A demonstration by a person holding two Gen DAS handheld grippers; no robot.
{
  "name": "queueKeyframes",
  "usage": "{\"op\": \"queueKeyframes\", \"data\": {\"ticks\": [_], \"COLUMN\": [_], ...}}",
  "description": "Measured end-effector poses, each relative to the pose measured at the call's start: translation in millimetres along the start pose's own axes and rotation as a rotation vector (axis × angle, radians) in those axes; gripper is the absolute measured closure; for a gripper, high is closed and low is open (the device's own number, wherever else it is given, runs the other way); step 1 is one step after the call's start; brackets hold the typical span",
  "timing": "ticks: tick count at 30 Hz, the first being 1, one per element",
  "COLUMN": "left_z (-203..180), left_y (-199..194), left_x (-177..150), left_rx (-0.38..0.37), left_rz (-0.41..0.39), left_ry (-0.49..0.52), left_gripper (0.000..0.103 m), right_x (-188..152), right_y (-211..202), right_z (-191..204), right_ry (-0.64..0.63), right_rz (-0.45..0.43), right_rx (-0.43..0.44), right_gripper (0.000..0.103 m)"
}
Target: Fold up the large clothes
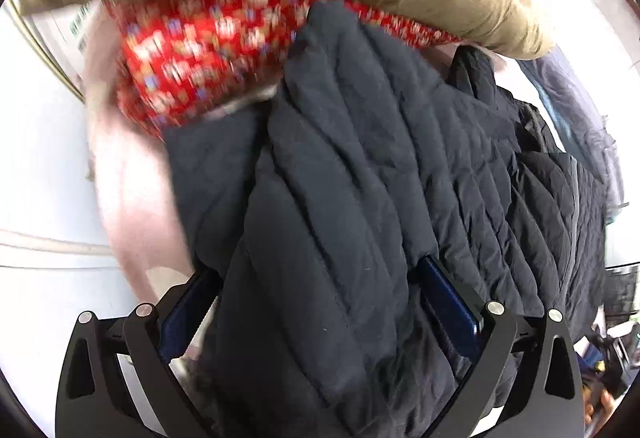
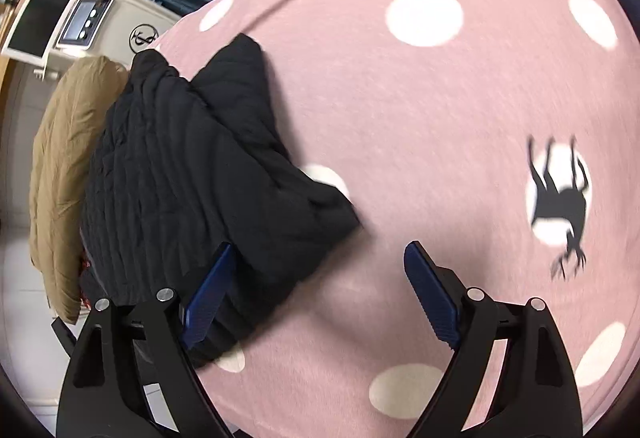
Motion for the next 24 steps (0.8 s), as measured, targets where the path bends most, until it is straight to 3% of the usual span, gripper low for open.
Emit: {"op": "queueKeyframes", "data": {"ticks": [4,7,14,19,24], "left_z": [-17,-34,-71,-105,-131], "left_y": [-49,-68,-50,-36,-32], "left_x": [10,9,-33,-83,-115], "left_rx": [0.225,0.273,0.146,0.065,0.096], "left_rz": [-0.205,-0.257,-0.084,0.032,0.072], "left_ry": [0.186,0.279,0.356,0.417,0.531], "left_gripper": [0.007,0.007,0.007,0.007,0.007], "right_x": [-43,-74,-126,-156,-176], "right_y": [1,5,15,17,14], "right_z": [-17,-28,-10,19,59], "right_ry": [0.009,0.004,-0.096,-0.263,-0.426], "right_rz": [0.027,0.057,0.109,0.153,0.175], "right_rx": [-0.017,-0.036,-0.1,-0.231,-0.274], "right_gripper": [0.018,0.018,0.018,0.018,0.018]}}
Point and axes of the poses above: each gripper's, at about its wrist camera, not at the fingertips, and y roughly the way its jaws point, z to its left, x to its top, the point moved 9 cm from there along y, roughly the way its jaws point, and after that the axes turned 6 degrees about z, right-handed, at the moved point
